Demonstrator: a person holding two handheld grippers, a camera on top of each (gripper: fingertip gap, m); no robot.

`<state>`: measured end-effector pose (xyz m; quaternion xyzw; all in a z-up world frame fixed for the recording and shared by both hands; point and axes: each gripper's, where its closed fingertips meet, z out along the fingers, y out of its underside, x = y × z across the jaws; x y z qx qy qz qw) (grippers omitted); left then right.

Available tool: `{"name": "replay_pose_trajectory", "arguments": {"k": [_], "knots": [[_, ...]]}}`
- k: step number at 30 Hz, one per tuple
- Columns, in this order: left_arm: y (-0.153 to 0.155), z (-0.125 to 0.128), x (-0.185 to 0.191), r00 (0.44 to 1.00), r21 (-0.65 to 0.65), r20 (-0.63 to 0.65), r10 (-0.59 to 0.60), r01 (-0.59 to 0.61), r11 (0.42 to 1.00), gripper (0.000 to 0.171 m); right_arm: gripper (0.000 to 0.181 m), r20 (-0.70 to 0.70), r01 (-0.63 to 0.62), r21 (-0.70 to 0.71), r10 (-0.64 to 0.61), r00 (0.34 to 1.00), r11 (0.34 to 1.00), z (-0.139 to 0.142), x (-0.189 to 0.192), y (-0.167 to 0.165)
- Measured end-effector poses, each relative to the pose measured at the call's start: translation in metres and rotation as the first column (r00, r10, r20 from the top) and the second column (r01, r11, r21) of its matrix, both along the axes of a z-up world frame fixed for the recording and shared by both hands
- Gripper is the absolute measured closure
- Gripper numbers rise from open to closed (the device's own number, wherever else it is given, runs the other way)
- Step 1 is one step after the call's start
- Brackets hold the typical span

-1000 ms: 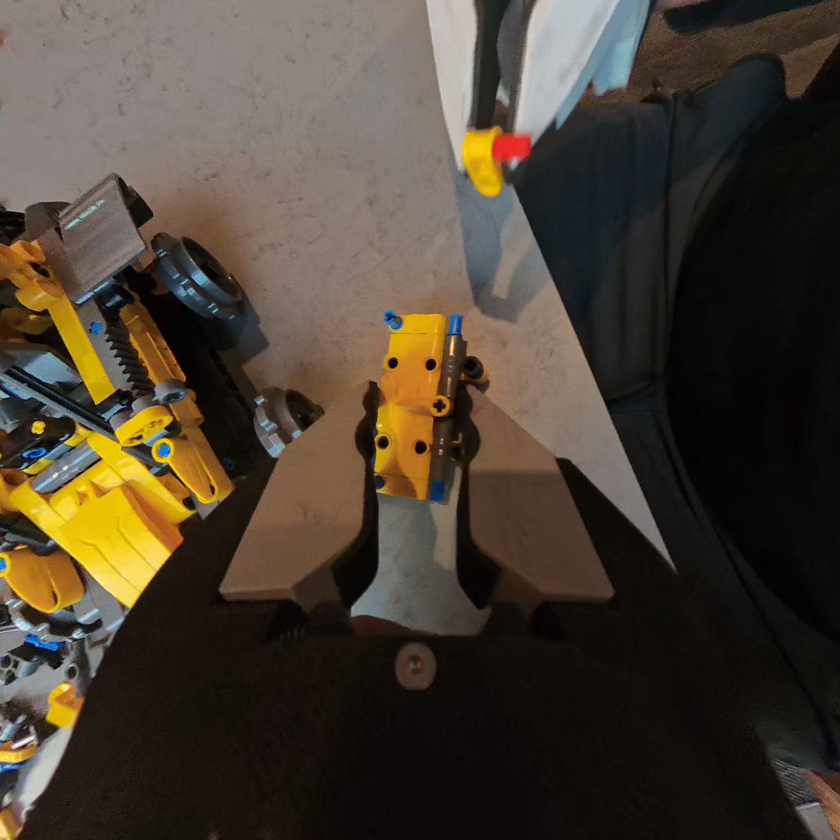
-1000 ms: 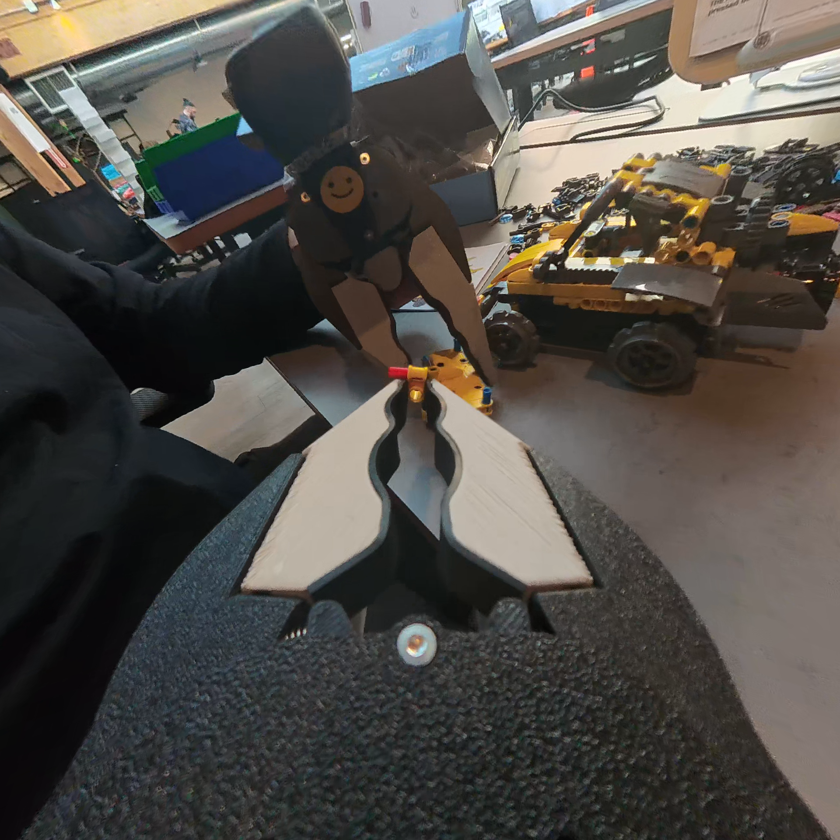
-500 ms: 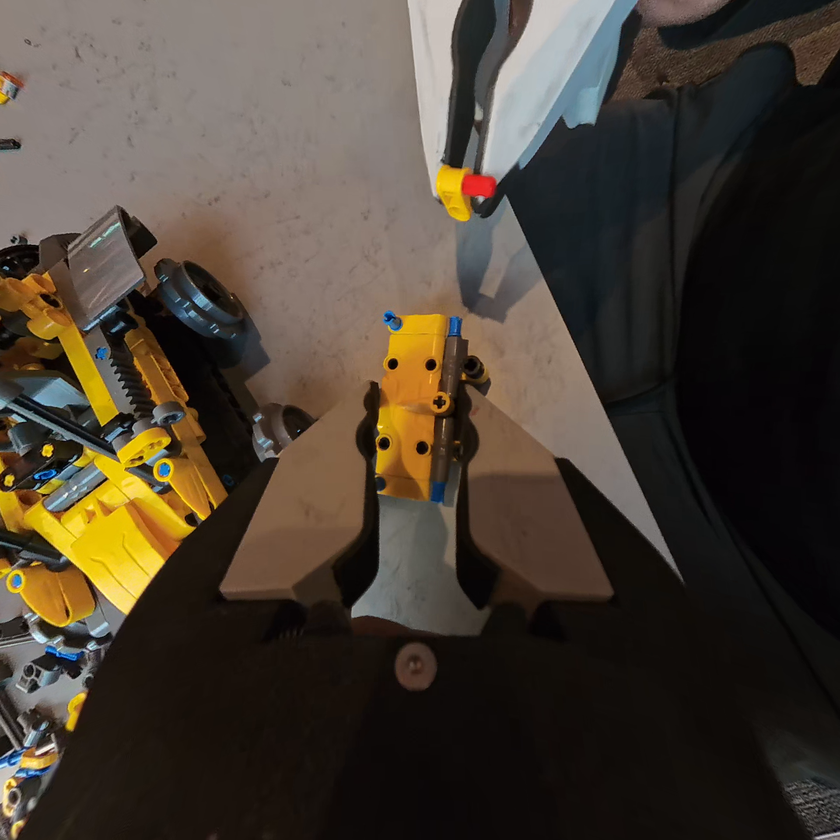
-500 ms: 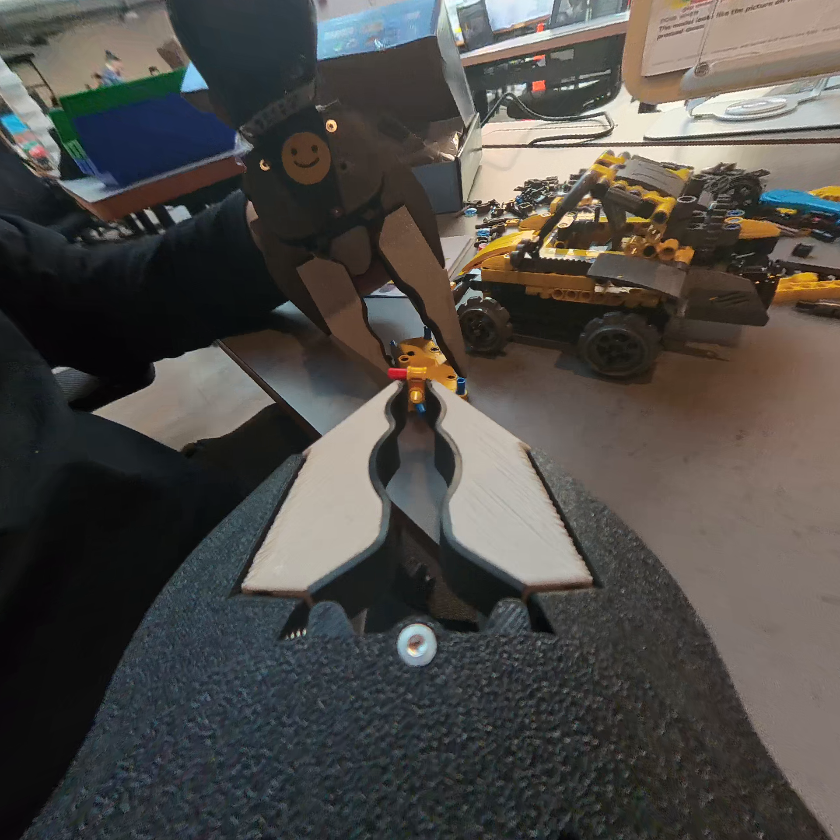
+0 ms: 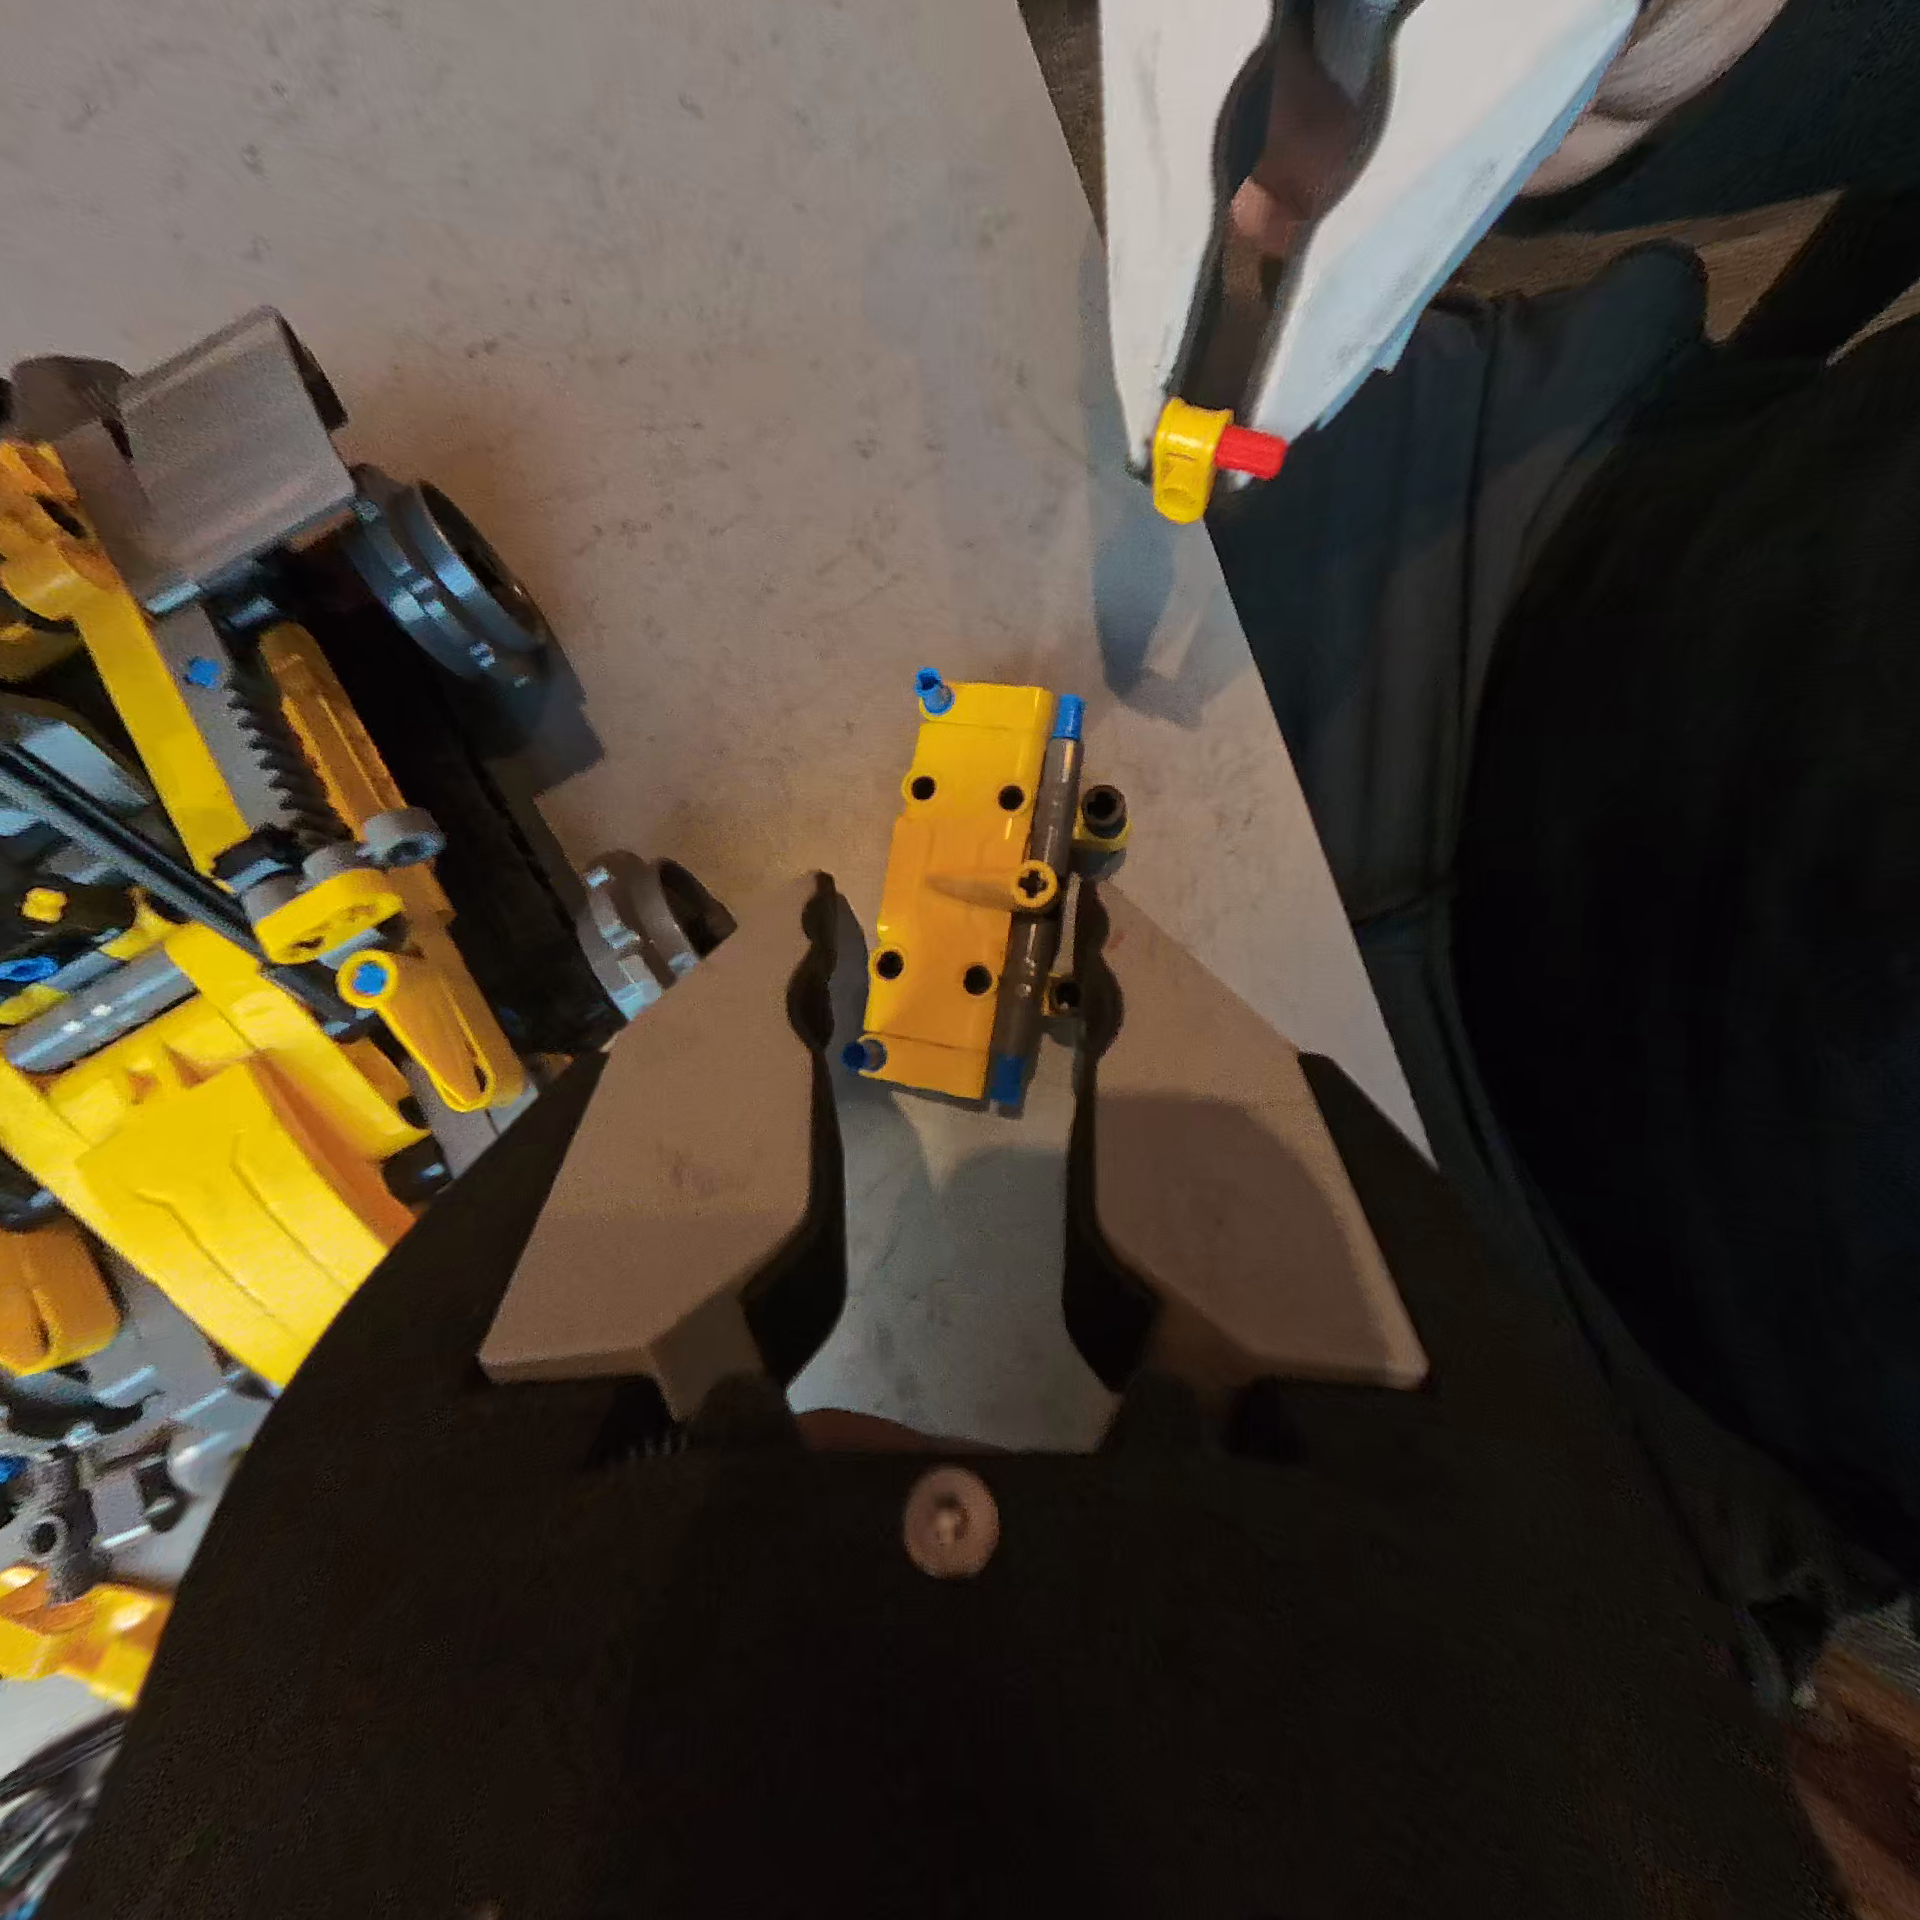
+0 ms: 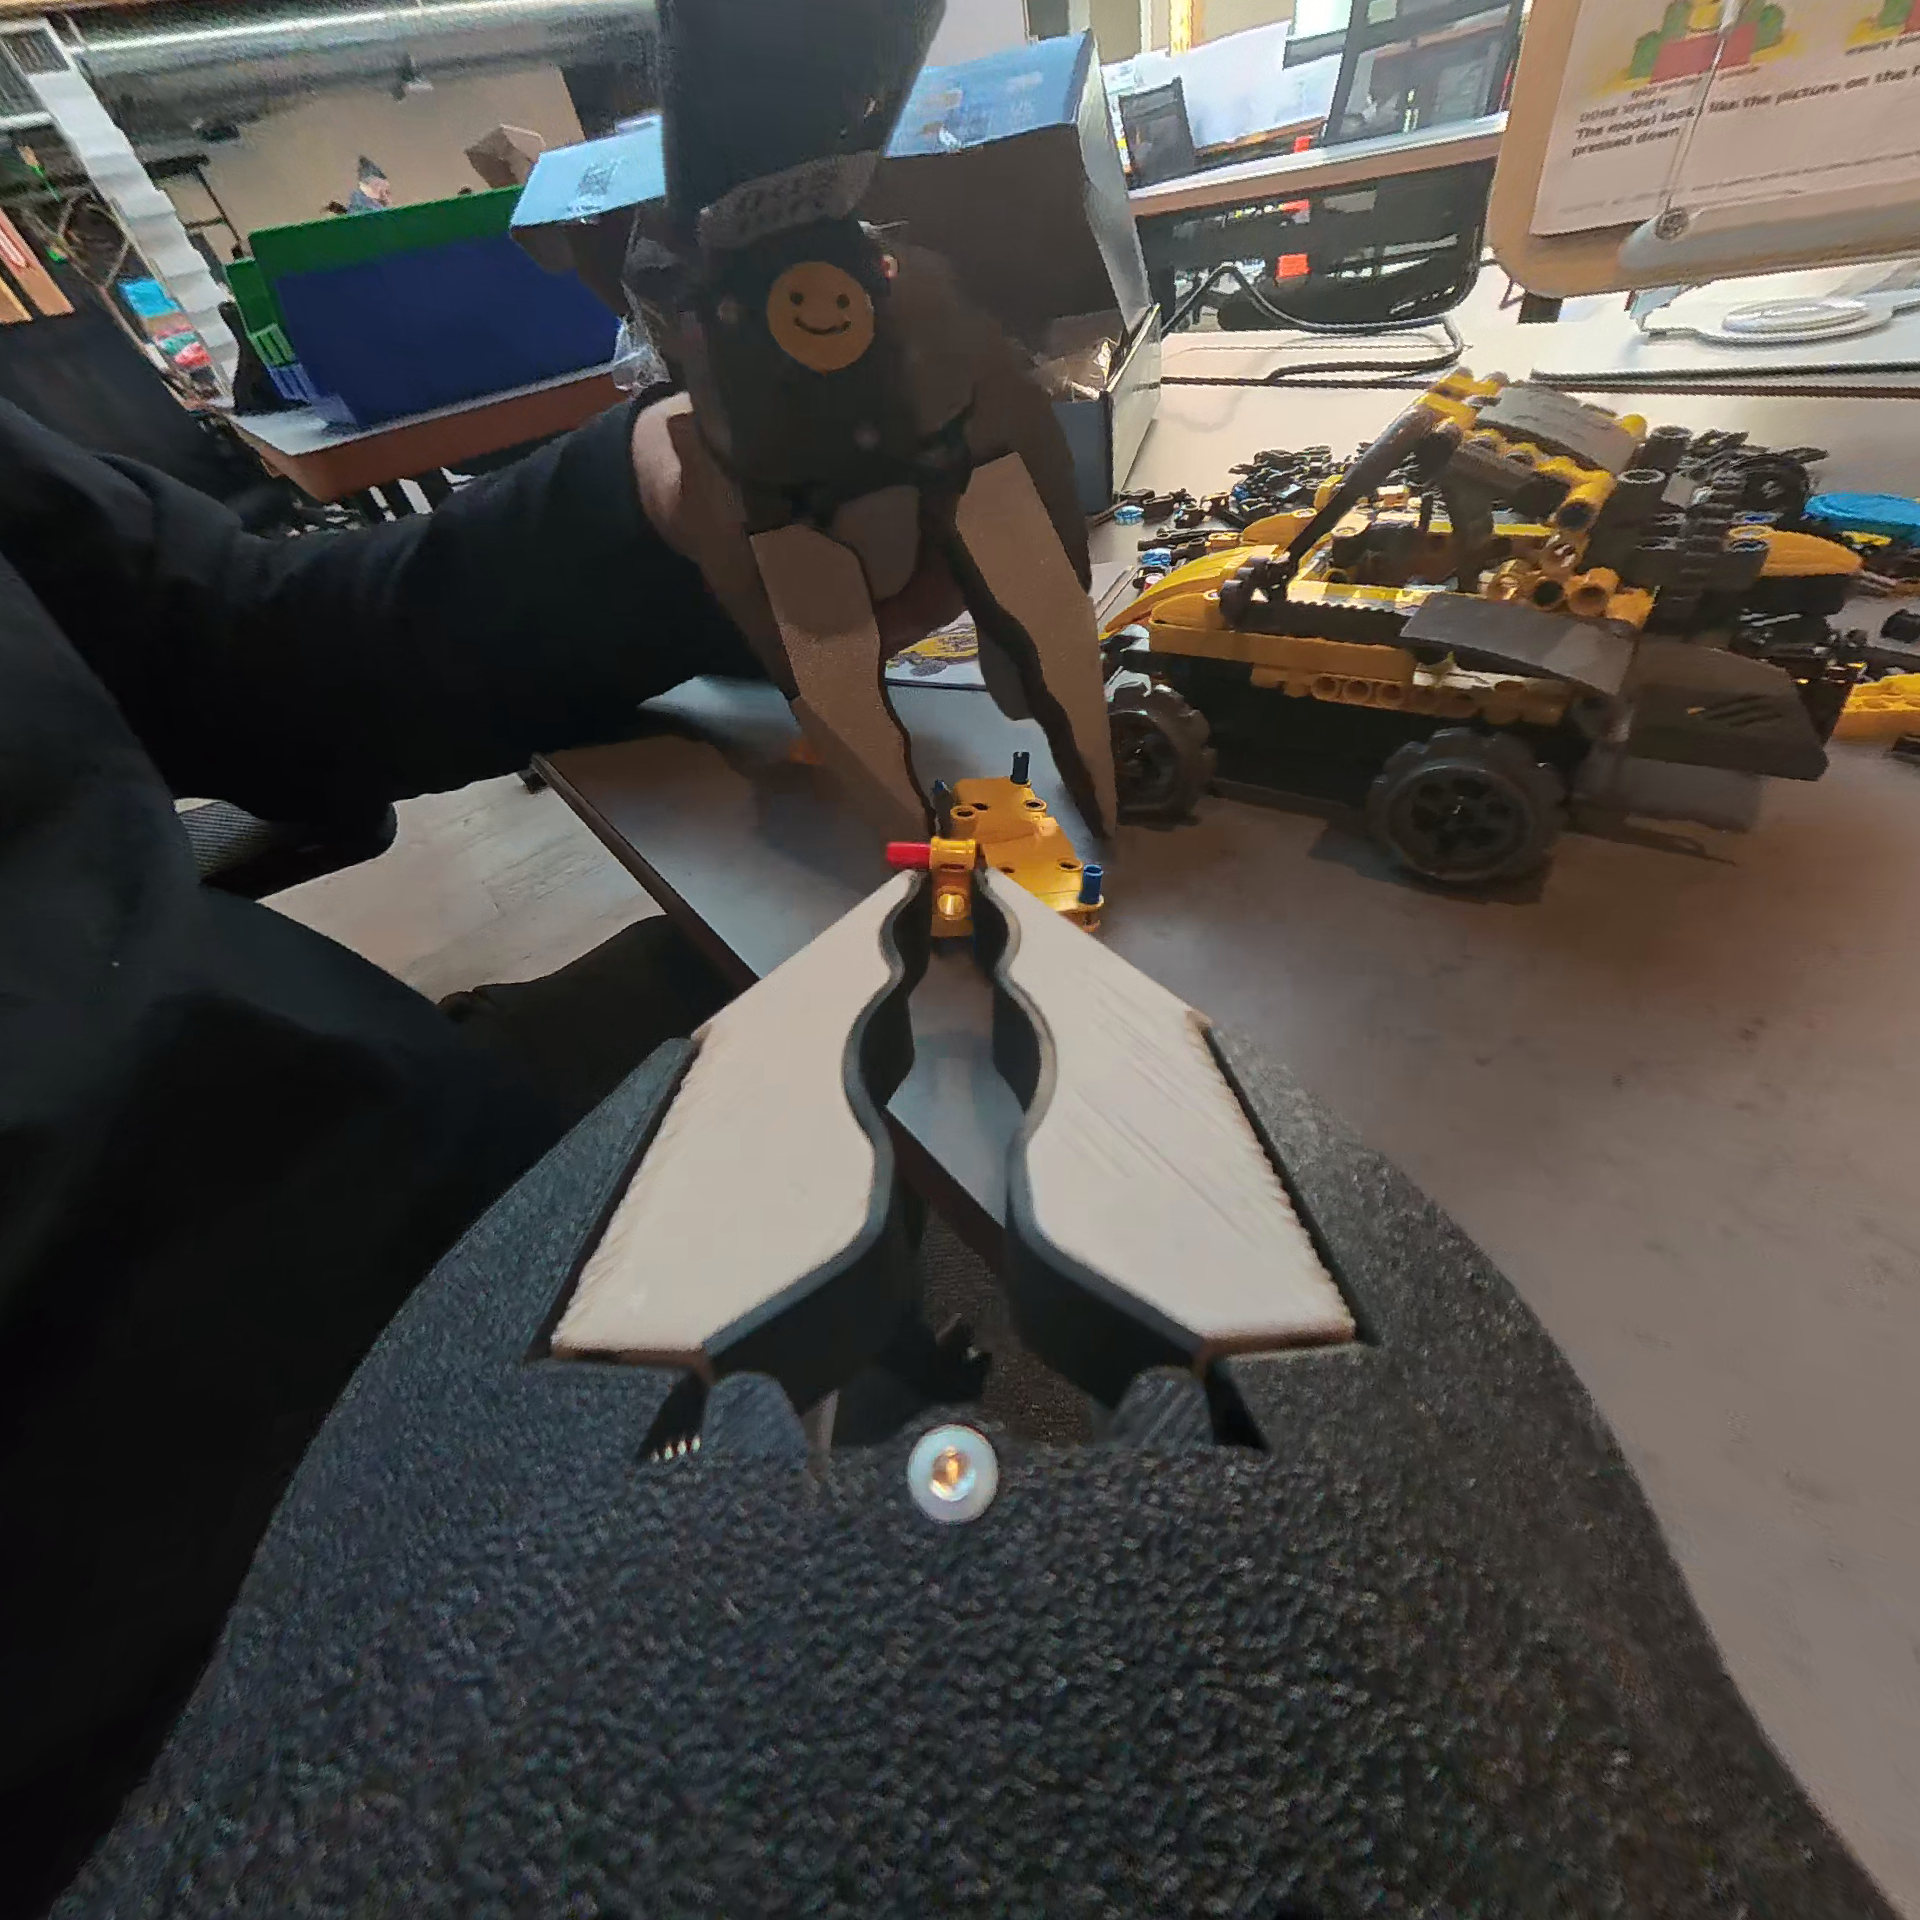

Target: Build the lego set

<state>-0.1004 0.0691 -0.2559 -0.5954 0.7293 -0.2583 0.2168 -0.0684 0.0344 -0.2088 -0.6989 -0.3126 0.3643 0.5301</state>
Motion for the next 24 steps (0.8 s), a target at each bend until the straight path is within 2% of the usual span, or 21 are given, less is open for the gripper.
{"name": "replay_pose_trajectory", "arguments": {"k": [5, 10, 19, 24], "knots": [[-0.006, -0.005, 0.001, 1.0, -0.021, -0.018, -0.023, 0.023, 1.0, 0.138, 0.174, -0.006, -0.05, 0.016, 0.05, 0.999, 0.999, 0.003, -0.007, -0.005], [-0.007, -0.005, 0.005, 1.0, -0.019, -0.009, -0.02, 0.02, 1.0, 0.138, 0.174, 0.025, -0.058, -0.013, 0.058, 0.998, 0.998, -0.009, -0.007, -0.008], [-0.013, -0.005, 0.019, 0.998, -0.011, 0.051, -0.031, 0.032, 0.999, 0.138, 0.174, -0.076, -0.026, -0.057, 0.021, 0.997, 0.998, -0.009, 0.011, -0.013], [-0.014, -0.005, 0.022, 0.998, -0.007, 0.058, -0.033, 0.033, 0.999, 0.139, 0.174, -0.052, 0.009, -0.093, -0.013, 0.999, 0.996, -0.019, 0.013, -0.008]]}}
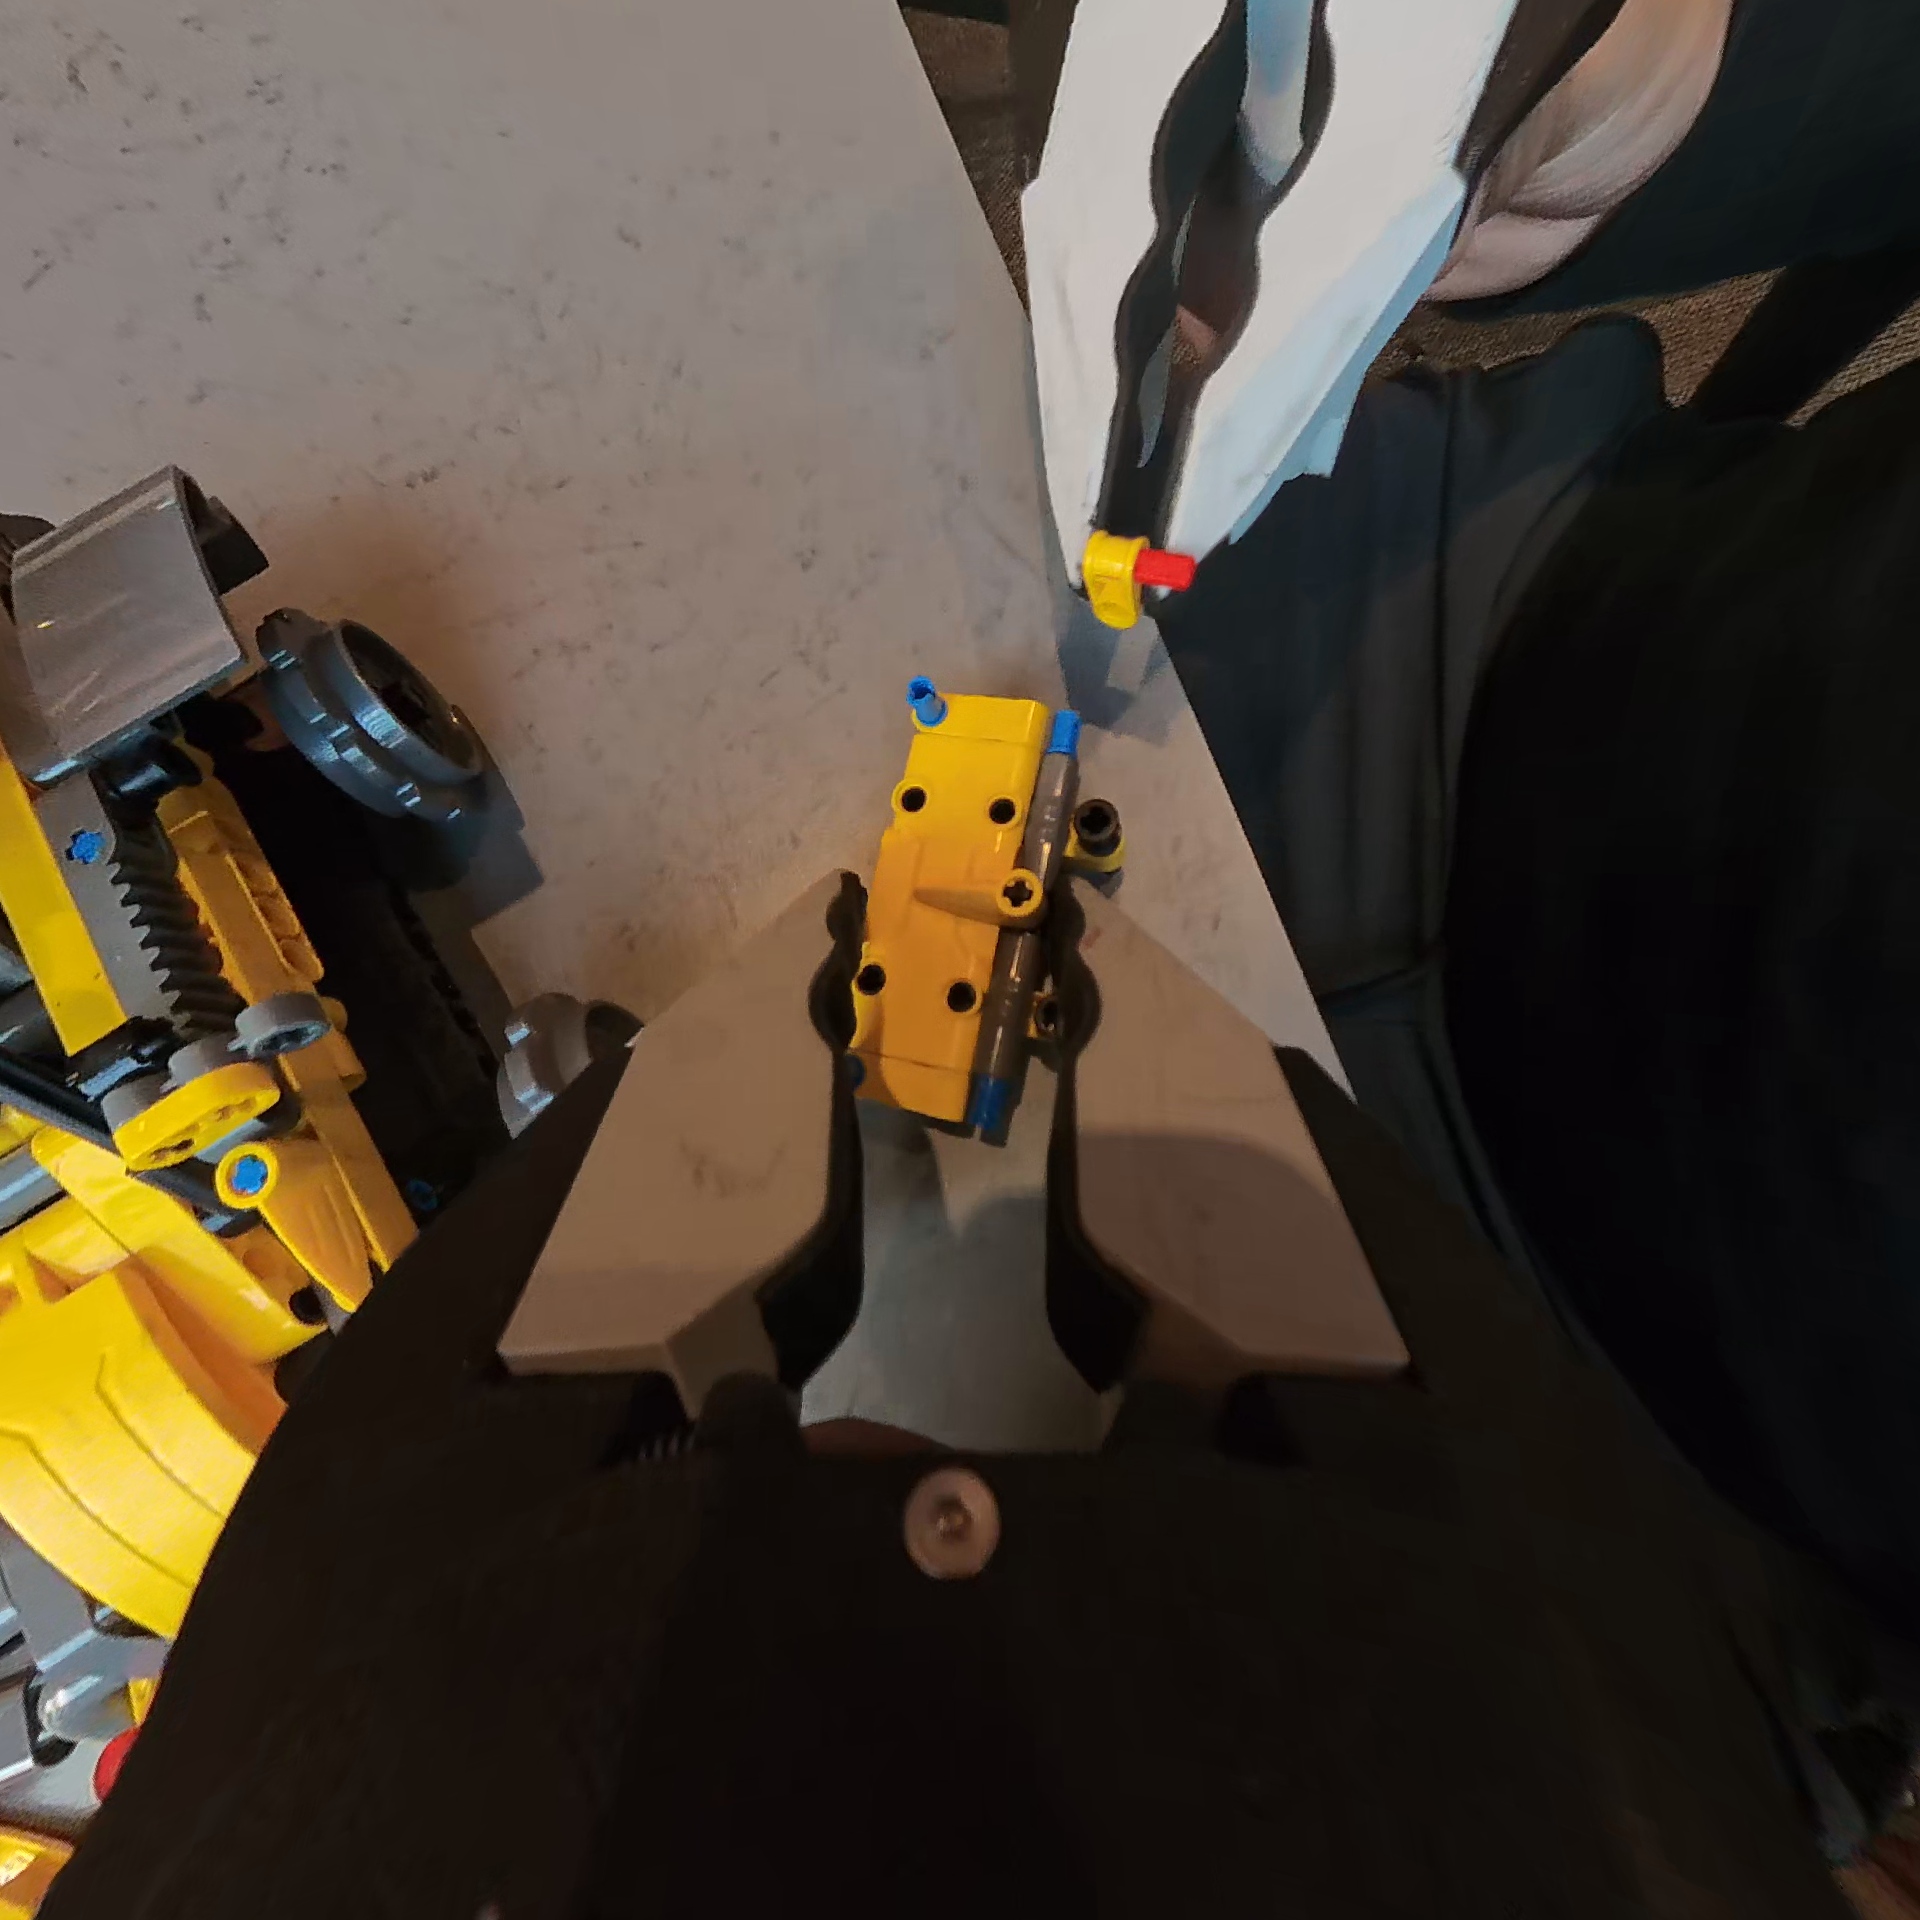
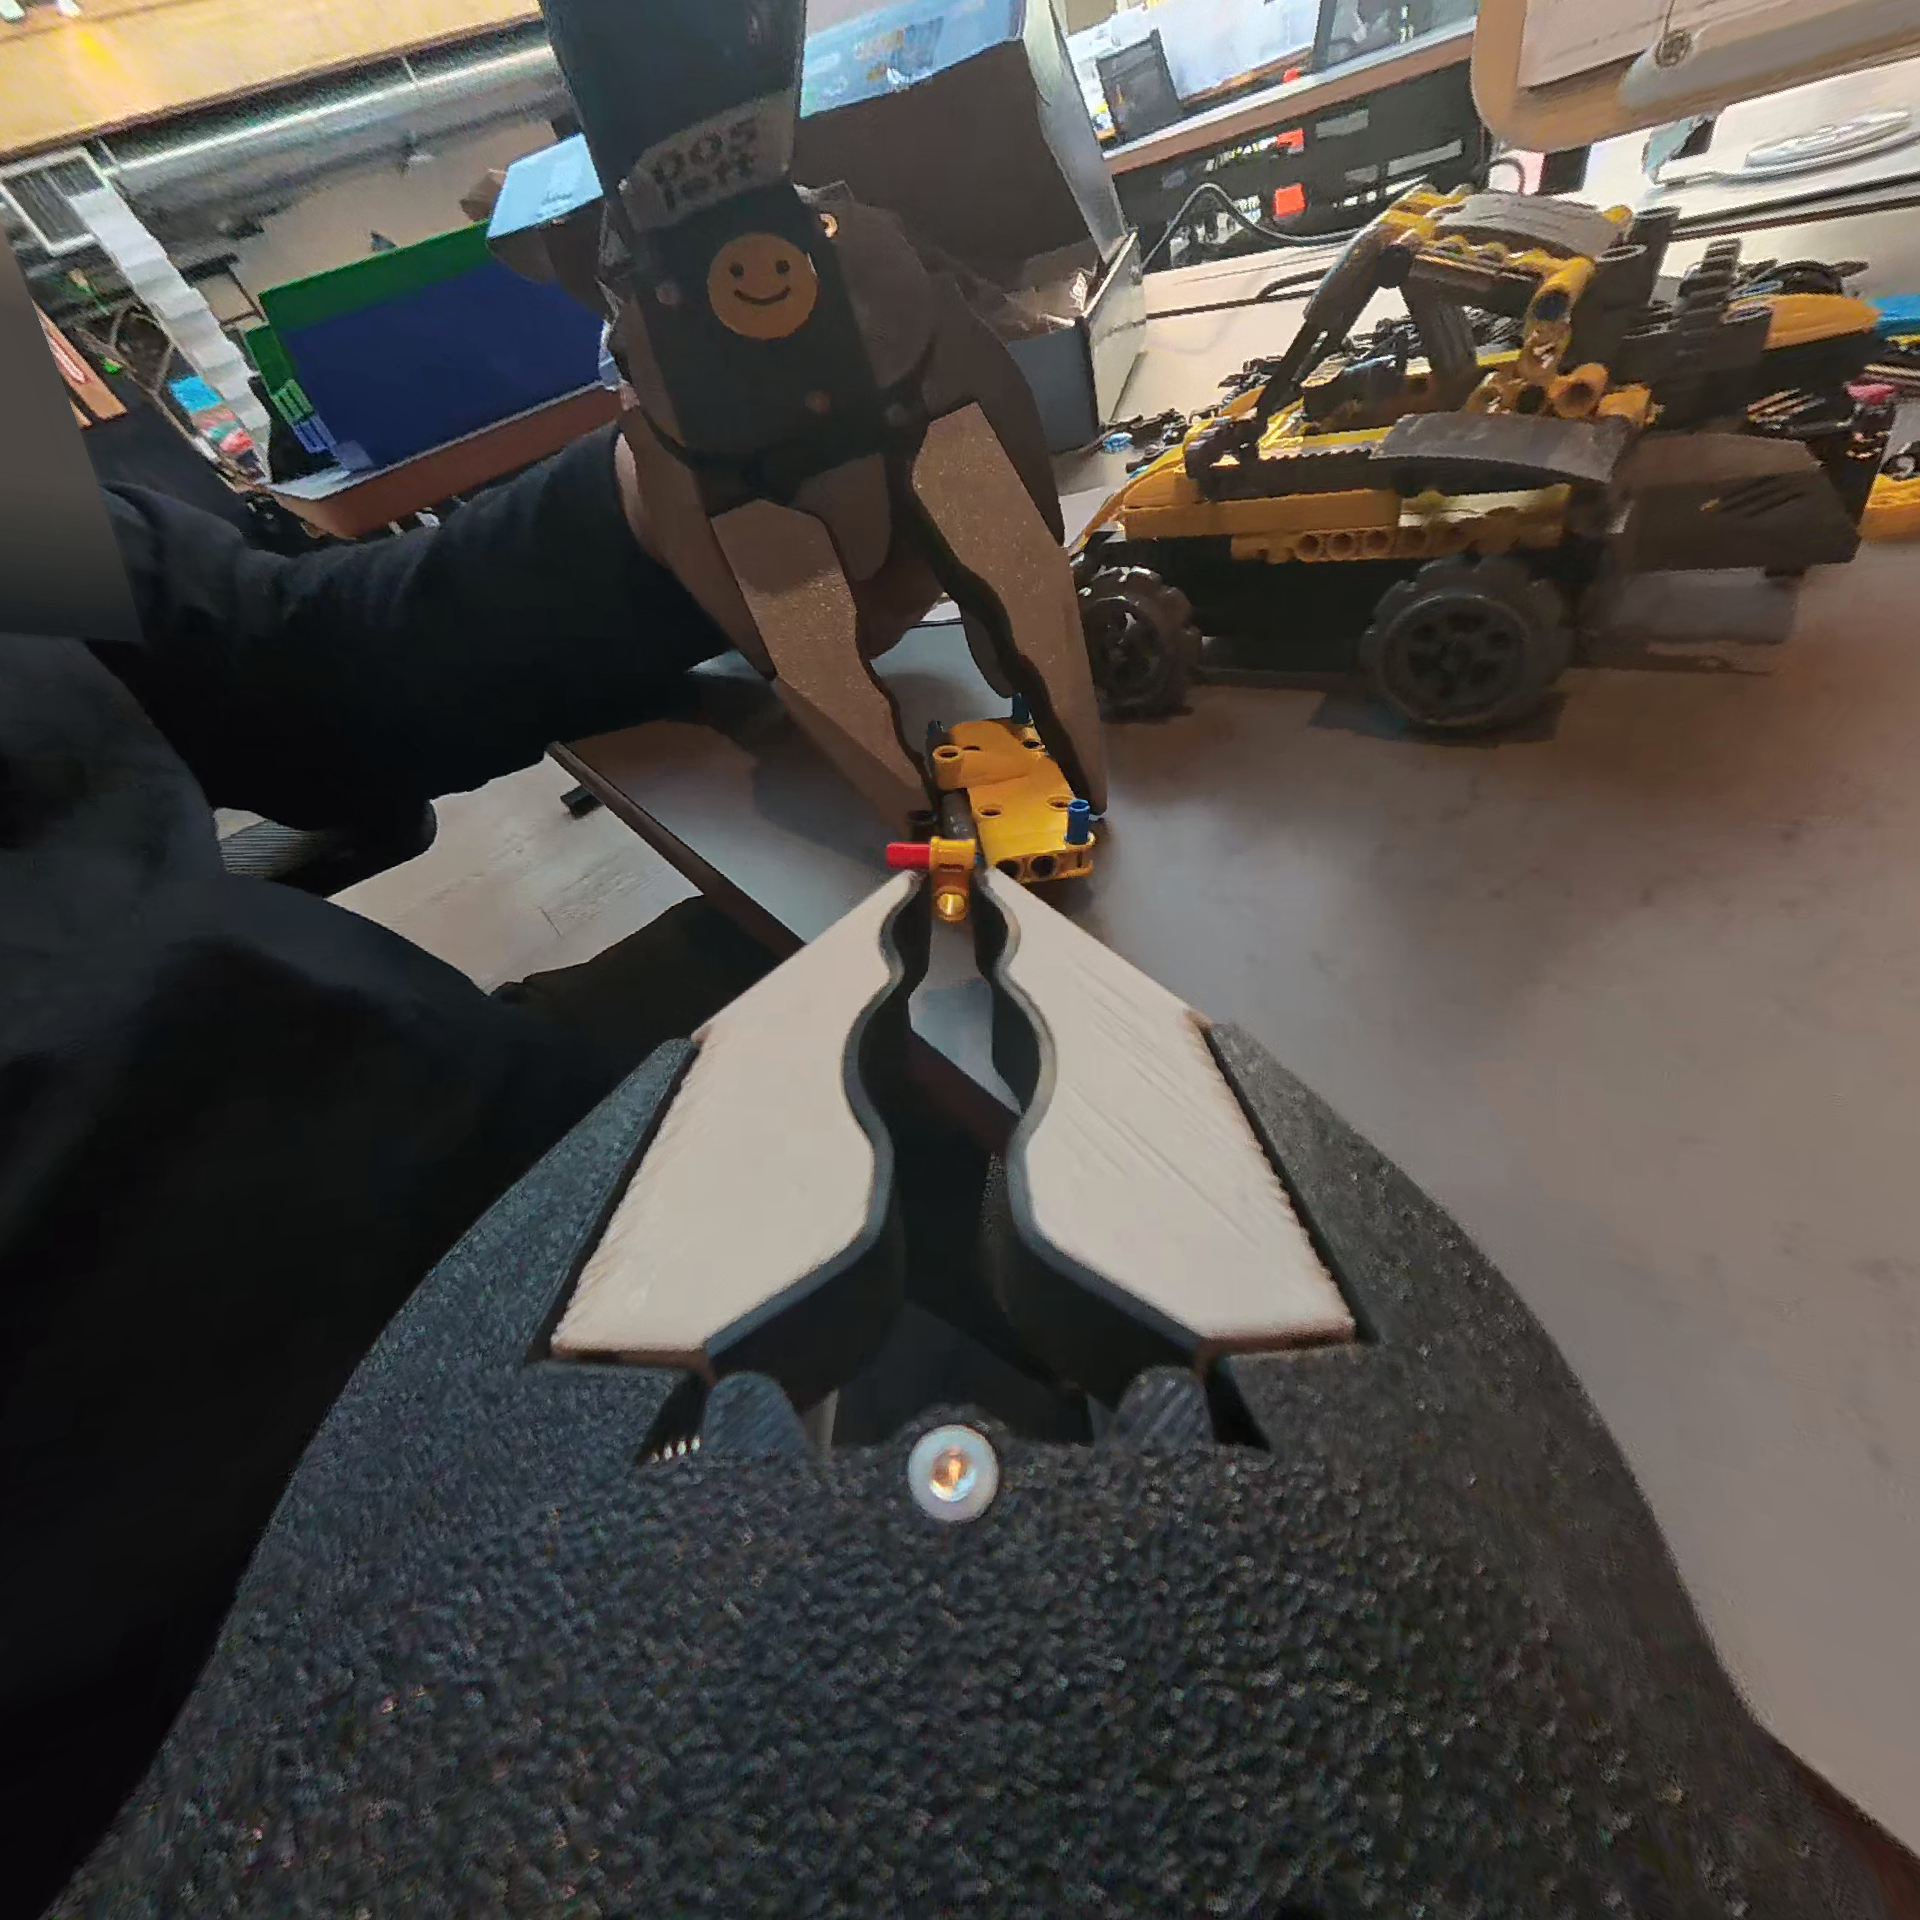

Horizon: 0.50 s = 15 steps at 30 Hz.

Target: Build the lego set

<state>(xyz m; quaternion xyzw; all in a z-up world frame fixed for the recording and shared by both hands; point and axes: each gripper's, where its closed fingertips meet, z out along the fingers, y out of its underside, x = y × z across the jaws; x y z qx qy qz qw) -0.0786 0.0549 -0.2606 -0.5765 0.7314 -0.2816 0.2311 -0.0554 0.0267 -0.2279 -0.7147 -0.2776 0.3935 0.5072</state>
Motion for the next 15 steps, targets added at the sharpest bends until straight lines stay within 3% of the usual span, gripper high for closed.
{"name": "replay_pose_trajectory", "arguments": {"k": [4, 15], "knots": [[-0.001, 0.0, 0.0007, 1.0, -0.009, 0.004, -0.001, 0.001, 1.0, 0.139, 0.174, -0.004, -0.006, -0.047, 0.006, 1.0, 0.999, -0.0078, -0.0011, 0.0013], [-0.0061, 0.0006, 0.0049, 1.0, -0.021, 0.025, -0.011, 0.012, 1.0, 0.139, 0.174, 0.021, -0.002, 0.053, 0.001, 1.0, 0.999, -0.0103, -0.0064, -0.0013]]}}
